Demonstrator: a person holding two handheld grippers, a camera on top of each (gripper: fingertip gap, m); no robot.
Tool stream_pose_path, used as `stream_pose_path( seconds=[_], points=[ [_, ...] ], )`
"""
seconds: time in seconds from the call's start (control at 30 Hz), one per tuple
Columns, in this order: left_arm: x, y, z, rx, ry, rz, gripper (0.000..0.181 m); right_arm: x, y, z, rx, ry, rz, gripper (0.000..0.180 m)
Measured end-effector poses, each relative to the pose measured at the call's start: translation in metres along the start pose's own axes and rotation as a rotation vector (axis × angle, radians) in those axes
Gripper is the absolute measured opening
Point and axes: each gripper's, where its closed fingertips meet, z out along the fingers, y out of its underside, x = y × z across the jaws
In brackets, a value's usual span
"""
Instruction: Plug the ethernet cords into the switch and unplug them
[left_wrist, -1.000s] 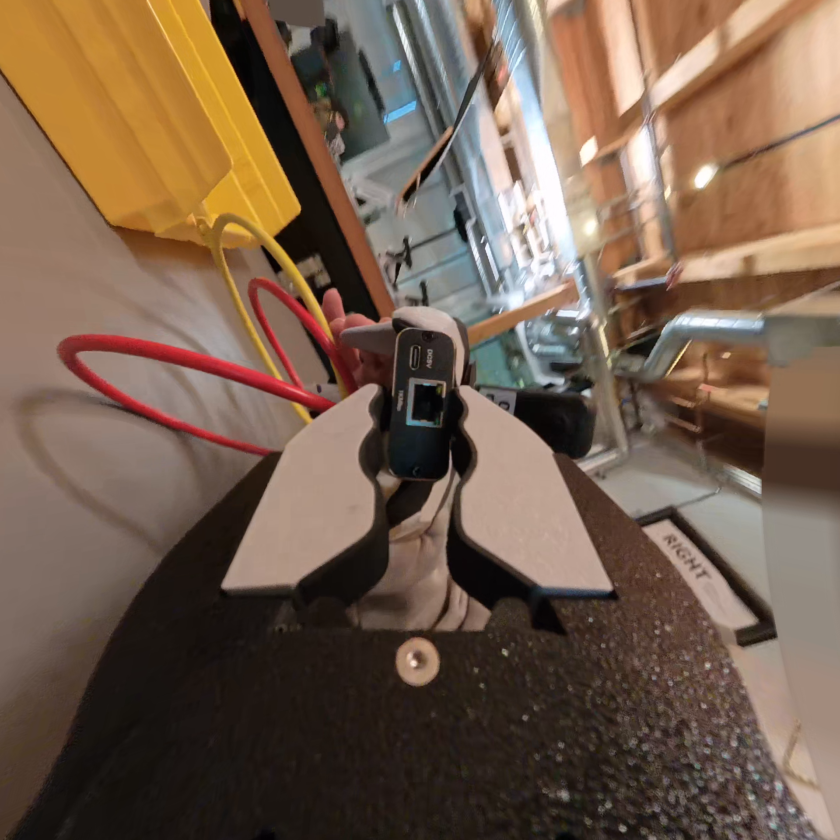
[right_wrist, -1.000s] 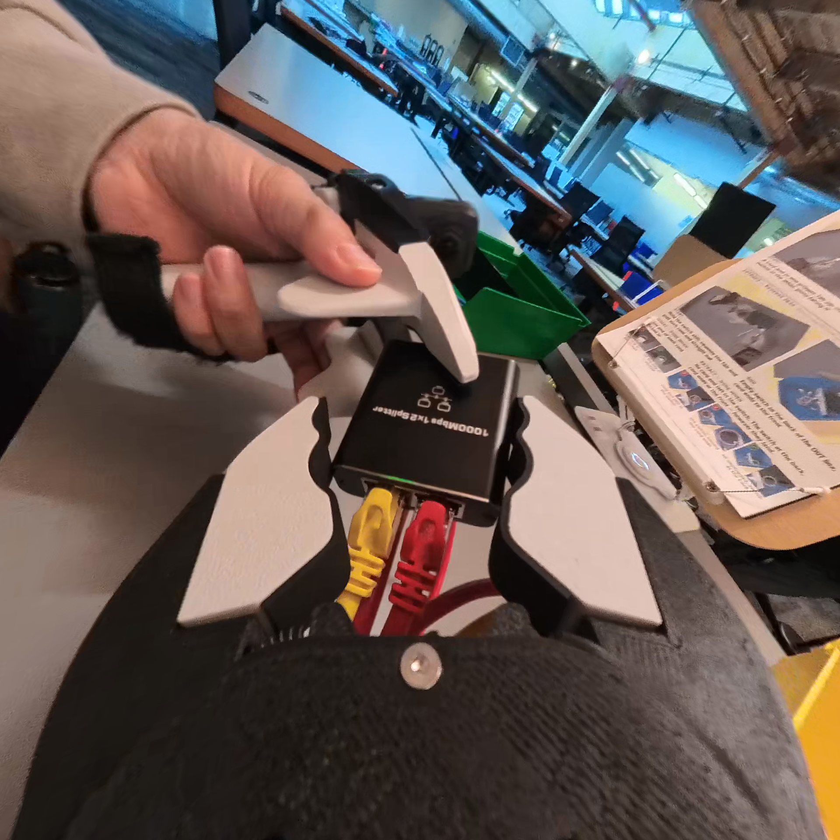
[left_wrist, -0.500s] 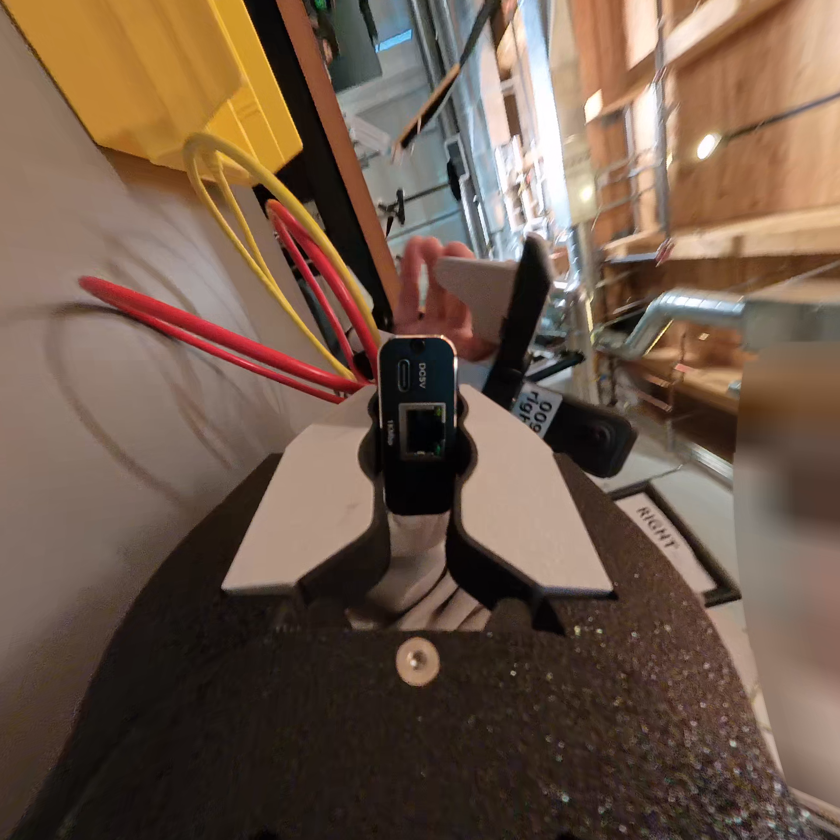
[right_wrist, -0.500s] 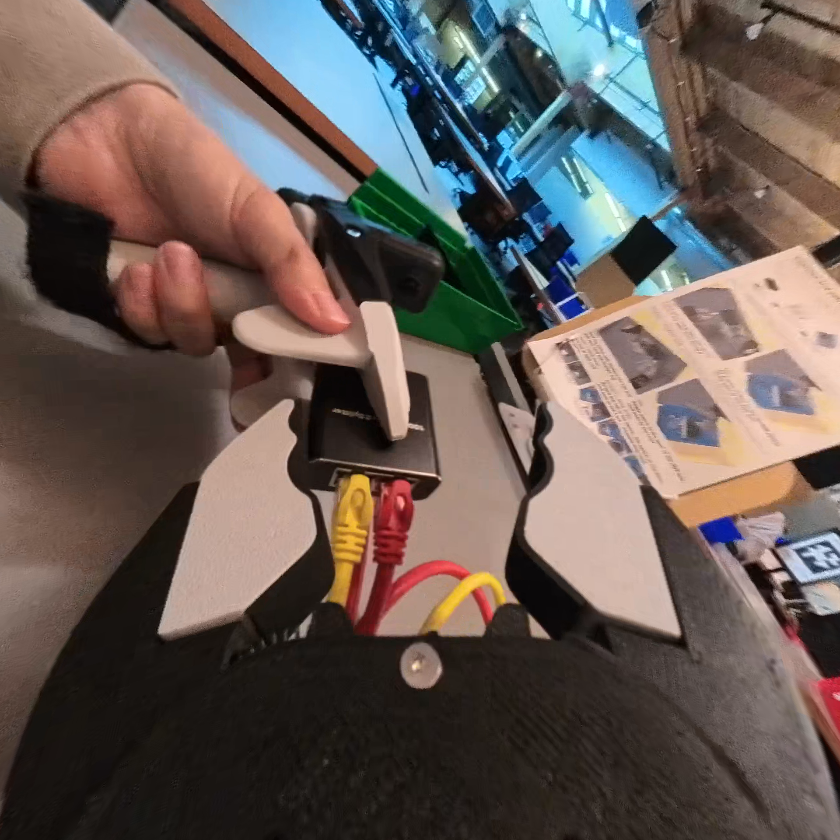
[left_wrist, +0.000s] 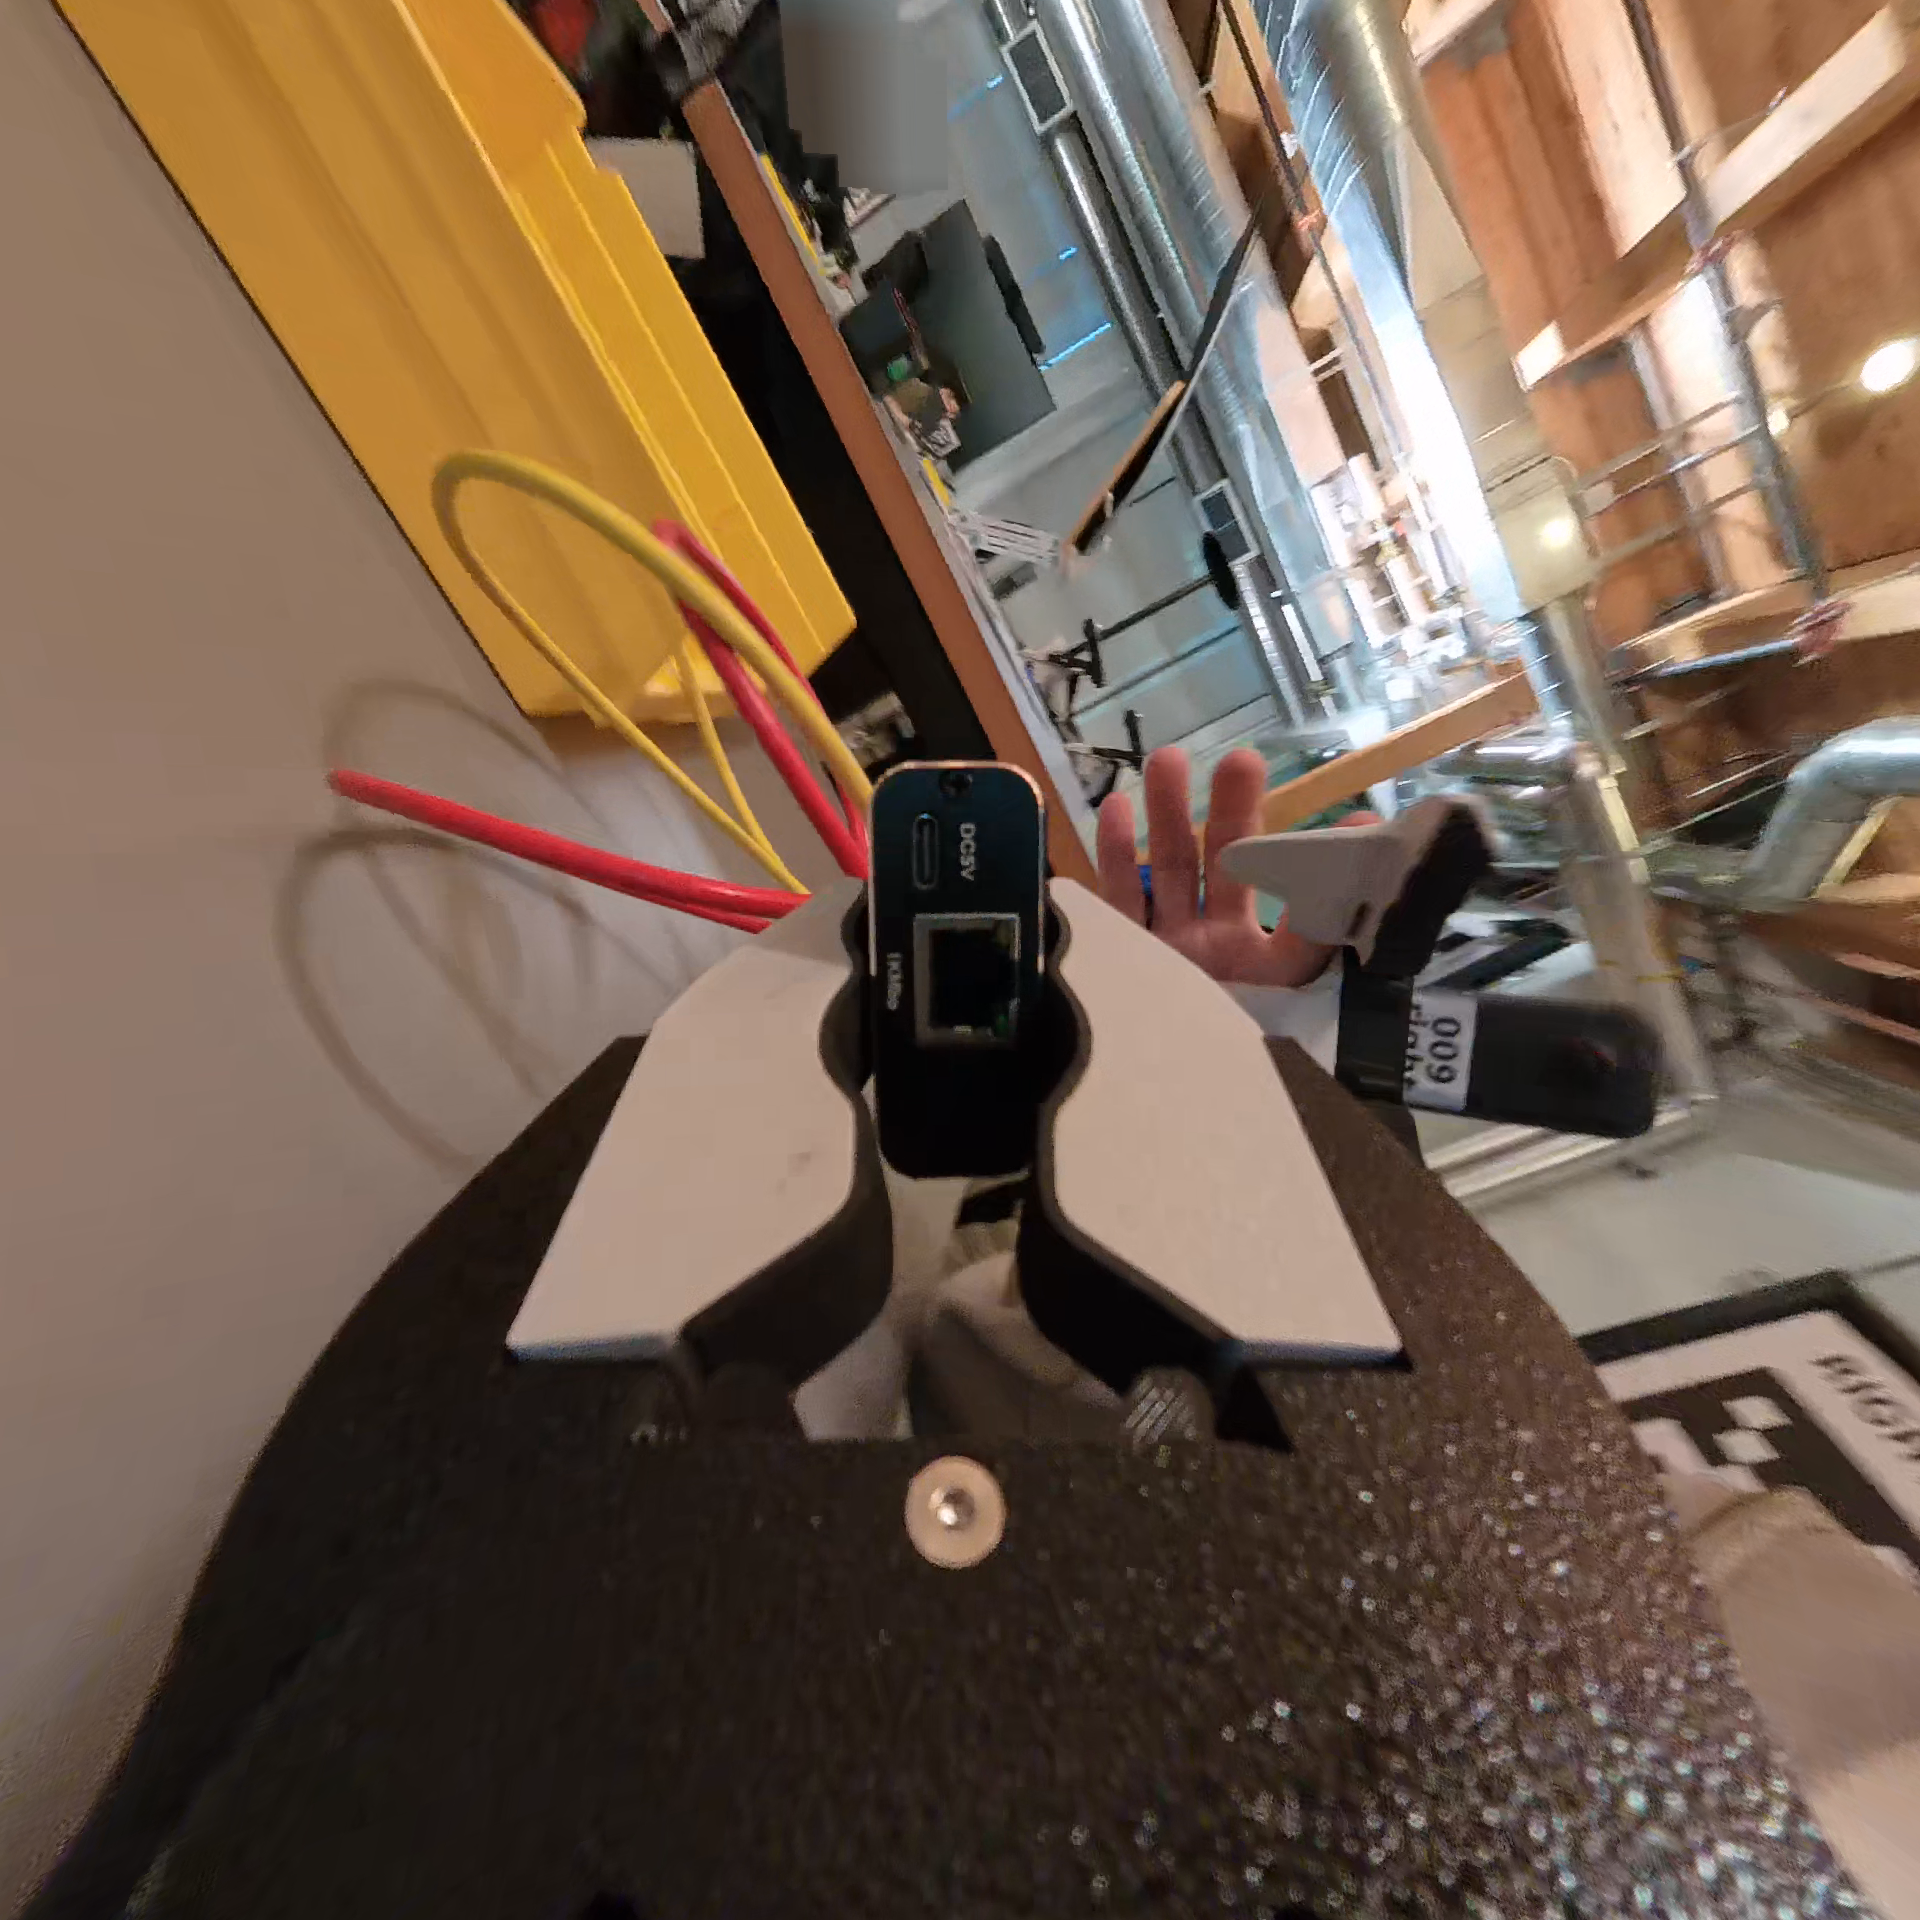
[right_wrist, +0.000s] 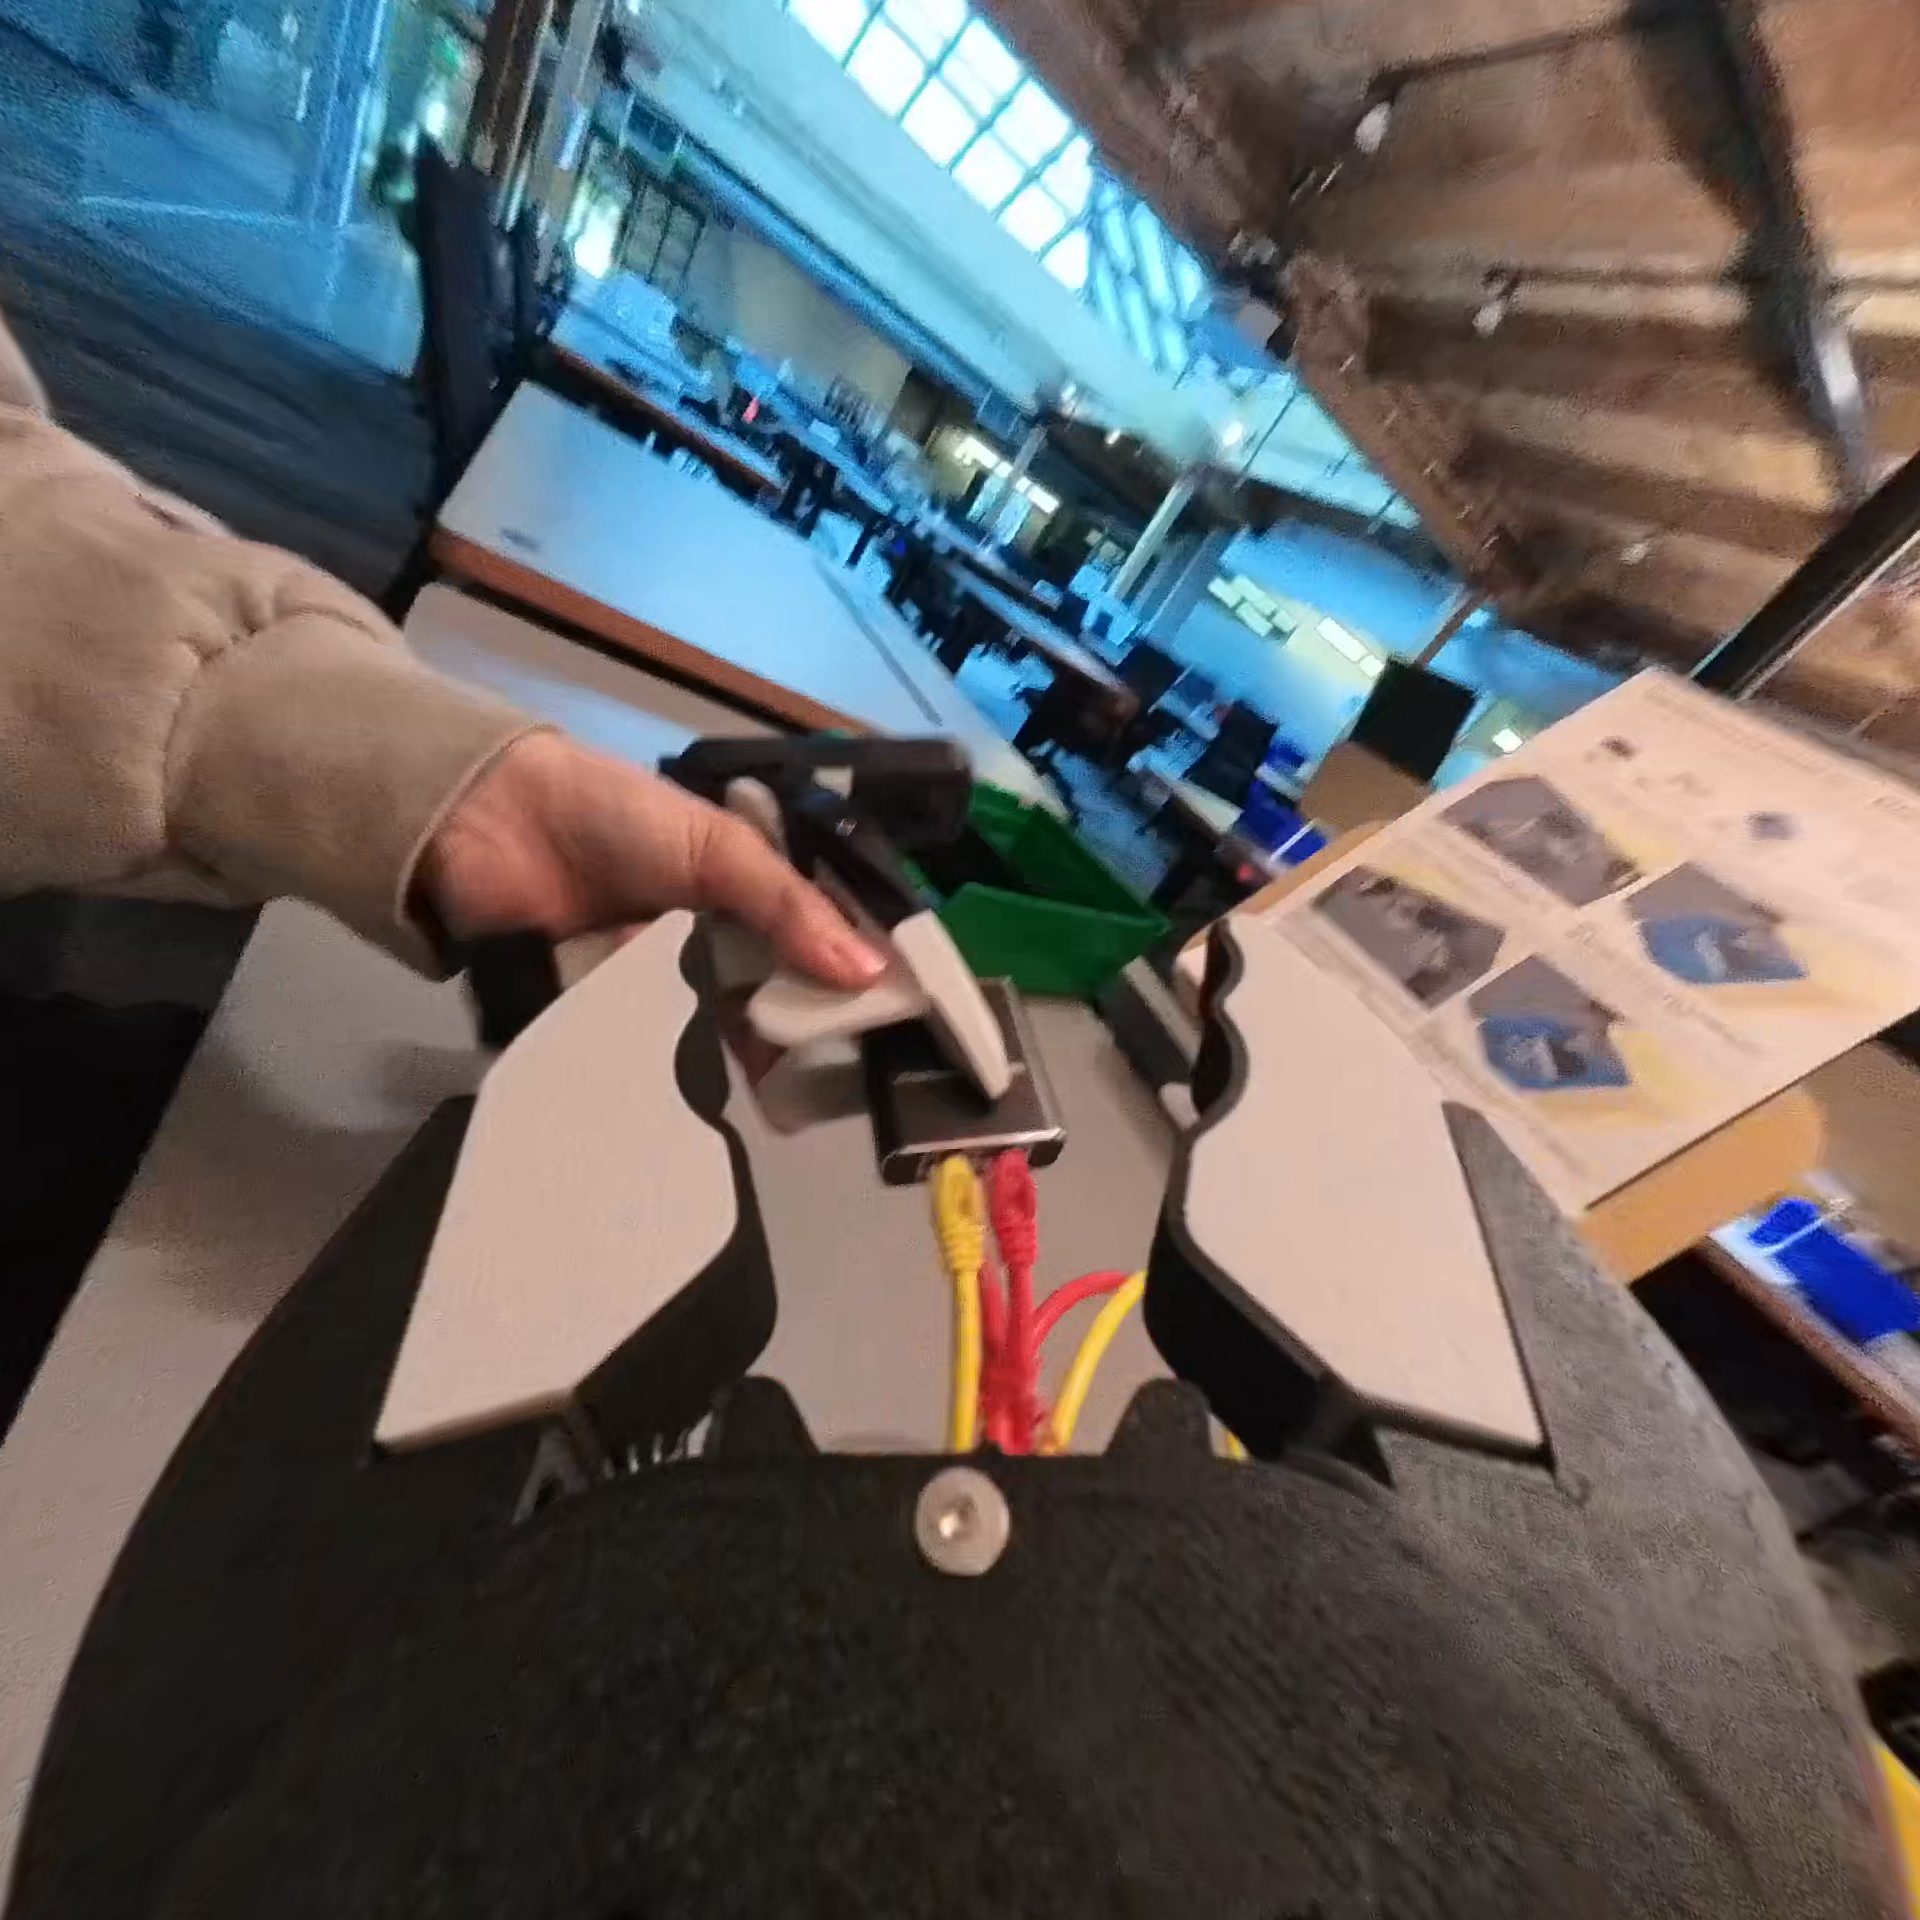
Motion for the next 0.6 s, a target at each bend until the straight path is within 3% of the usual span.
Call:
stream_pose_path(
  seconds=[0.07,0.2,0.23,0.37,0.47,0.5,0.53,0.6],
  points=[
    [-0.002,-0.01,-0.002,0.036,-0.058,0.07,0.025,-0.009,0.013,0.0,-0.065,-0.077,0.053,0.101],
    [-0.002,-0.008,0.001,0.05,-0.088,0.104,0.025,0.002,-0.04,0.001,0.246,0.04,0.049,0.087],
    [0.001,-0.007,0.003,0.056,-0.084,0.112,0.025,0.001,-0.04,0.006,0.256,0.045,0.052,0.086],
    [0.029,0.001,0.013,0.034,0.085,0.009,0.025,0.005,0.028,0.027,-0.062,0.089,0.017,0.092],
    [0.041,0.008,0.015,0.006,0.157,-0.044,0.025,0.019,0.032,0.021,0.008,0.157,0.083,0.071],
    [0.045,0.01,0.015,-0.001,0.198,-0.079,0.025,0.019,0.04,0.02,-0.023,0.141,0.125,0.067],
    [0.047,0.013,0.016,-0.019,0.211,-0.091,0.025,0.013,0.052,0.021,-0.089,0.087,0.128,0.075],
    [0.045,0.016,0.017,-0.046,0.209,-0.084,0.025,0.002,0.079,0.02,-0.212,0.025,0.109,0.069]
  ],
)
